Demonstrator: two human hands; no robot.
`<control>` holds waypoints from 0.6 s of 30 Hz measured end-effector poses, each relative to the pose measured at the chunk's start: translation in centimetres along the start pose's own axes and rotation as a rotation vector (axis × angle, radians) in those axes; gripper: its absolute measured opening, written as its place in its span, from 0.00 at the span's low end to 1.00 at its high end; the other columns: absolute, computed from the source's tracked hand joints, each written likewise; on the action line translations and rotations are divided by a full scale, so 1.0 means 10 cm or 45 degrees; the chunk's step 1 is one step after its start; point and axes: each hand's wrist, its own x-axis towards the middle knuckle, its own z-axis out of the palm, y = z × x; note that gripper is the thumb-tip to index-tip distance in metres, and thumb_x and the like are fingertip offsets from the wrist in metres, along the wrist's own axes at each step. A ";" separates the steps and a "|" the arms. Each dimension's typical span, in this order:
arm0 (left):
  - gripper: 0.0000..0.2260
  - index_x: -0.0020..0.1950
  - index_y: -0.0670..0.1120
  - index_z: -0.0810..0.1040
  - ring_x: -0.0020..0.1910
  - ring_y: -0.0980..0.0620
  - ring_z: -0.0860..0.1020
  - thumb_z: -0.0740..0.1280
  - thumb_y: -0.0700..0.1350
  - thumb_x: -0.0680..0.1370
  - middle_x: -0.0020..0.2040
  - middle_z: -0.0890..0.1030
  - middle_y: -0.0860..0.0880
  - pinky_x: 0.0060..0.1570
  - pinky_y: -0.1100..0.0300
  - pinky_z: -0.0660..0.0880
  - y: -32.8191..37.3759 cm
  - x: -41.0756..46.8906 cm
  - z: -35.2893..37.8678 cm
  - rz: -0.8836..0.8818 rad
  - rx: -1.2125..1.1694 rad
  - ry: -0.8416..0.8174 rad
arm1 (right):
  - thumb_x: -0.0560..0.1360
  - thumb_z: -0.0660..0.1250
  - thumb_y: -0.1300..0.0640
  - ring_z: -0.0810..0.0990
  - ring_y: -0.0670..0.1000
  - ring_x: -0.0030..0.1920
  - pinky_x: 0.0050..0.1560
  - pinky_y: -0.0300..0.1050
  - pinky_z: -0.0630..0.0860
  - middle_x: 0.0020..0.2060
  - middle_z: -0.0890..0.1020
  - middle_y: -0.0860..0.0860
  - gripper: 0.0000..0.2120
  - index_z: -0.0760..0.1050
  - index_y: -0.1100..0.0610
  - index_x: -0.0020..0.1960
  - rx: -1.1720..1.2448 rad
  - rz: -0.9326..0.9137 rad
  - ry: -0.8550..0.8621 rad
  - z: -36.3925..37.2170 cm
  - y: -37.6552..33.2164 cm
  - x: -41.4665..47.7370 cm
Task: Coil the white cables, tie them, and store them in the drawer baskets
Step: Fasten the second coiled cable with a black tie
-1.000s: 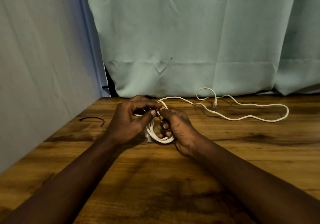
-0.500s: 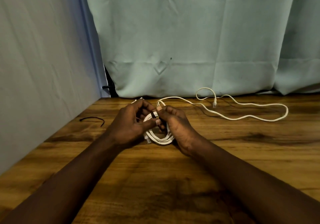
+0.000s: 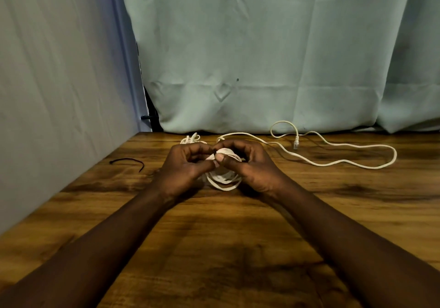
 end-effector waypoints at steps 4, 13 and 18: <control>0.08 0.53 0.38 0.85 0.44 0.45 0.85 0.66 0.34 0.80 0.48 0.87 0.38 0.45 0.55 0.82 -0.01 0.02 0.03 -0.051 -0.183 0.150 | 0.76 0.73 0.65 0.84 0.57 0.54 0.60 0.57 0.80 0.54 0.86 0.62 0.10 0.82 0.63 0.57 0.157 0.056 -0.011 -0.08 0.00 0.01; 0.07 0.50 0.41 0.83 0.42 0.44 0.86 0.75 0.33 0.74 0.46 0.87 0.38 0.49 0.47 0.83 -0.02 0.03 0.07 -0.072 -0.347 0.318 | 0.73 0.73 0.62 0.79 0.61 0.57 0.63 0.56 0.77 0.54 0.84 0.61 0.14 0.81 0.61 0.59 0.454 0.239 -0.113 -0.14 0.05 0.02; 0.05 0.50 0.43 0.86 0.43 0.49 0.86 0.75 0.36 0.76 0.44 0.87 0.48 0.45 0.51 0.83 -0.01 0.06 0.00 0.413 0.301 0.196 | 0.74 0.70 0.63 0.85 0.52 0.51 0.55 0.48 0.82 0.51 0.87 0.55 0.12 0.80 0.61 0.57 0.529 0.213 -0.083 -0.12 0.06 0.02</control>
